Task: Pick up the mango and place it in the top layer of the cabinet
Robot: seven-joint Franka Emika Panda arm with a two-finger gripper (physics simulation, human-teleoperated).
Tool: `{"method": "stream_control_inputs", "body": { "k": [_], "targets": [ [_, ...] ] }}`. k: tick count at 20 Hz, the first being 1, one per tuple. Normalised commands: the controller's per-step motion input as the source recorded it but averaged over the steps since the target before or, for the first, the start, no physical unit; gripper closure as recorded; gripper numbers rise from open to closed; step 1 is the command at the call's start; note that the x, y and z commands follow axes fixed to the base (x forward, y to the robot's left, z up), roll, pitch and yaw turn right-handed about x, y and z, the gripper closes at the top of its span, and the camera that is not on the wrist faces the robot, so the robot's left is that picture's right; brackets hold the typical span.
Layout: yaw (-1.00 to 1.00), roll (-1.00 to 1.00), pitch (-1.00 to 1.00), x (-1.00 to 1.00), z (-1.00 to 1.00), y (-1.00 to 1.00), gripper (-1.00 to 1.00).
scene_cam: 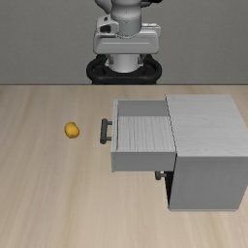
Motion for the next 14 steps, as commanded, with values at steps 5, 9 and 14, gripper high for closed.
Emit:
{"method": "stream_control_inputs", "body": {
  "k": [5, 9, 14],
  "targets": [
    [0.0, 0.0, 0.0, 0.0, 0.0, -1.0, -1.0],
    [0.0, 0.0, 0.0, 0.0, 0.0, -1.0, -1.0],
    [0.0, 0.0, 0.0, 0.0, 0.0, -1.0, -1.0]
  ]
}}
